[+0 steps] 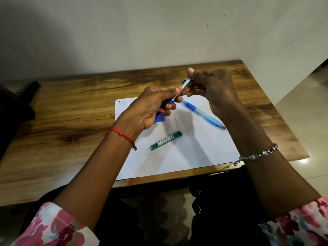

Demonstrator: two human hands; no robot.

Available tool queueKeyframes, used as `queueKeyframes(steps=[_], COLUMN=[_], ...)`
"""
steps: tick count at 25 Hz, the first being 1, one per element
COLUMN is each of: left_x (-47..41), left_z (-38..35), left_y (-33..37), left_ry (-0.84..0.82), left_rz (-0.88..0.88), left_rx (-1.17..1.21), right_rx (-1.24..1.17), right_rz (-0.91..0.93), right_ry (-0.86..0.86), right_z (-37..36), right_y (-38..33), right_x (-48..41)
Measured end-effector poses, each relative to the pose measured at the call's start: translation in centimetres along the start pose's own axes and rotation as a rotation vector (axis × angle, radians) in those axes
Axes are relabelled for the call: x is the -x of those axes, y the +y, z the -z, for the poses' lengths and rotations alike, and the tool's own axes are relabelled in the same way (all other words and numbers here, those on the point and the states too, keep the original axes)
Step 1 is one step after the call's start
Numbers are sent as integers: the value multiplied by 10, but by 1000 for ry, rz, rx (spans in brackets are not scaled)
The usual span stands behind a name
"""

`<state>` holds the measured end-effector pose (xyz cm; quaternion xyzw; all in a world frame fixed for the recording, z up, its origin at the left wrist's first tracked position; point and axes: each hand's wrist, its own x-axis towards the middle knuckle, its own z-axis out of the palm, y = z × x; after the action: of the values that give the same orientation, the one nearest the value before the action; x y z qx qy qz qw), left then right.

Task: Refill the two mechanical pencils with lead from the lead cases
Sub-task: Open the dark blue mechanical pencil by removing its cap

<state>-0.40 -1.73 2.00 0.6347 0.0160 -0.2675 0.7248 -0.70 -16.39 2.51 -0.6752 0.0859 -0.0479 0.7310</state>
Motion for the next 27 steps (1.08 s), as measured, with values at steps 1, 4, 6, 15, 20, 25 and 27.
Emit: queueKeyframes(steps=[1, 4, 6, 15, 20, 25, 27], left_x=[0, 4, 6, 5, 6, 6, 8], left_z=[0, 2, 3, 7, 4, 4, 8], left_y=[0, -1, -2, -2, 0, -1, -3], left_ry=[-7, -37, -32, 20, 11, 0, 13], left_rz=[8, 38, 50, 86, 93, 105, 112], left_rx=[7, -2, -13, -43, -17, -30, -57], right_rx=[9, -28, -72, -68, -87, -218, -219], right_rz=[0, -16, -51, -322, -243, -226, -205], right_ry=[11, 74, 71, -185, -112, 11, 57], right_z=[0, 5, 12, 14, 14, 17, 27], right_y=[-1, -4, -5, -5, -1, 1, -1], right_x=[0, -3, -7, -6, -9, -14, -19])
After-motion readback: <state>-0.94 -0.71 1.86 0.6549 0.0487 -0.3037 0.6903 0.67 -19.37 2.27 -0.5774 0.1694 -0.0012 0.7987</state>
